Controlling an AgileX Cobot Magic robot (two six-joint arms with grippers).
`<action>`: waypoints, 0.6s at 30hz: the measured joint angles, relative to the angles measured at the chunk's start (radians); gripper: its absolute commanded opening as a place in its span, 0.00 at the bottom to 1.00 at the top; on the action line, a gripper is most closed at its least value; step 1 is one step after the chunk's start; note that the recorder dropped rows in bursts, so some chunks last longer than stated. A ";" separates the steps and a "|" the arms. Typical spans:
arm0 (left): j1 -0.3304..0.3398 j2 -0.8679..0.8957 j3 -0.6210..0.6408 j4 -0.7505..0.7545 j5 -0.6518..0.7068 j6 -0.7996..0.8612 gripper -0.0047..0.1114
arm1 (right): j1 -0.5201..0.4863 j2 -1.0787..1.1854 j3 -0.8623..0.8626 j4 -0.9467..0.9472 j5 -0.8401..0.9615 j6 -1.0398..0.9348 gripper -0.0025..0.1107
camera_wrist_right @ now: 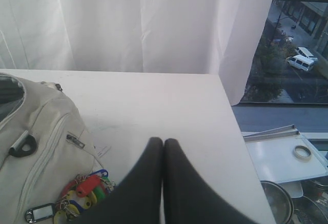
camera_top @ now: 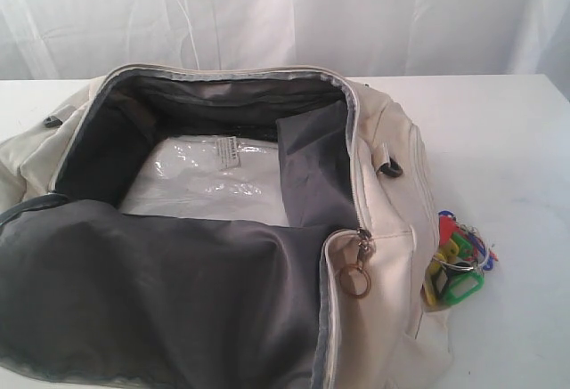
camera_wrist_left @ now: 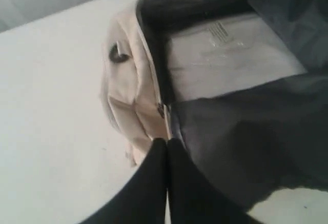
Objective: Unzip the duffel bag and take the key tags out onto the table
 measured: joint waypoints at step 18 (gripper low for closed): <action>0.000 -0.004 0.054 -0.148 0.000 -0.032 0.04 | 0.000 0.000 0.000 0.000 0.000 0.000 0.02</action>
